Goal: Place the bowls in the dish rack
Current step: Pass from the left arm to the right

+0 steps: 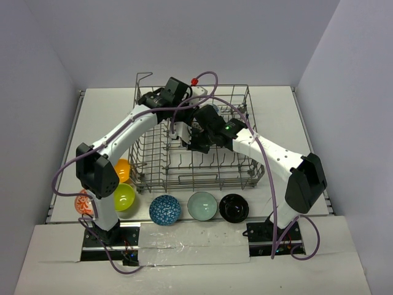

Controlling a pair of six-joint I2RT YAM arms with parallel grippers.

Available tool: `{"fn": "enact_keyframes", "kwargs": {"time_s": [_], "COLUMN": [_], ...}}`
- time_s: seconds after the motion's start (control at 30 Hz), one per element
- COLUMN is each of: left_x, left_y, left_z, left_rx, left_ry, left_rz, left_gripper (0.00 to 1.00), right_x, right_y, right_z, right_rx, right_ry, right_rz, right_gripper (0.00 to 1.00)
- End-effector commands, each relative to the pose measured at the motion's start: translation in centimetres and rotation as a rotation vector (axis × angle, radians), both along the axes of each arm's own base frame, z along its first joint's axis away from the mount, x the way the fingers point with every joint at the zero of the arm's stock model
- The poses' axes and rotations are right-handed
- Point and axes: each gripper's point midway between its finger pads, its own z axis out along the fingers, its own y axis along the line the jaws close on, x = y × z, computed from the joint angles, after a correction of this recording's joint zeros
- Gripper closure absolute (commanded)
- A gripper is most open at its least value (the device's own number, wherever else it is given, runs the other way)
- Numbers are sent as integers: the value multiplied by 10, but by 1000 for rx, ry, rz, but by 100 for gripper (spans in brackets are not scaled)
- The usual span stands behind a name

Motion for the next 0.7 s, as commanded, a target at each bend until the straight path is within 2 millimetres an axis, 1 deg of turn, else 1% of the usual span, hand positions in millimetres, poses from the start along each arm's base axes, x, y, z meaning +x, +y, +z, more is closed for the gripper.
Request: {"fn": "enact_keyframes", "kwargs": {"time_s": [0.0, 0.07, 0.1, 0.17, 0.2, 0.23, 0.27, 0.3, 0.33, 0.4, 0.47, 0.57, 0.6, 0.63, 0.67], "left_x": [-4, -3, 0, 6, 9, 11, 12, 17, 17, 20, 24, 29, 33, 33, 37], "left_y": [-12, -12, -8, -4, -1, 2, 3, 10, 13, 23, 33, 53, 64, 72, 85], "left_z": [31, 34, 36, 49, 56, 68, 74, 79, 90, 101, 109, 113, 113, 115, 117], "left_rx": [-66, -63, -54, -53, -52, -60, -64, -46, -51, -40, -28, -1, 6, -2, -5], "left_ry": [-46, -56, -72, -115, -137, -170, -187, -218, -247, -289, -321, -356, -362, -371, -376], "left_rz": [-13, -11, 13, 43, 56, 70, 72, 96, 106, 140, 177, 228, 258, 277, 313], "left_gripper": [61, 59, 57, 56, 53, 52, 51, 50, 50, 48, 48, 48, 48, 48, 48], "right_x": [2, 2, 3, 4, 3, 3, 3, 2, 2, 2, 0, -2, -3, -3, -3], "right_y": [6, 6, 6, 6, 6, 6, 6, 5, 5, 5, 6, 7, 7, 6, 6], "right_z": [2, 2, 3, 6, 8, 9, 10, 11, 12, 12, 15, 22, 25, 28, 30], "right_rx": [12, 14, 15, 20, 23, 27, 31, 32, 33, 33, 43, 57, 62, 67, 70], "right_ry": [3, 4, 1, -5, -7, -9, -12, -13, -14, -14, -12, -8, -12, -18, -22], "right_rz": [5, 1, -2, -4, -6, -5, -4, -3, -3, -3, 0, 10, 11, 10, 10], "right_gripper": [100, 100, 100, 100, 100, 100, 100, 100, 100, 100, 100, 100, 100, 100, 100]}}
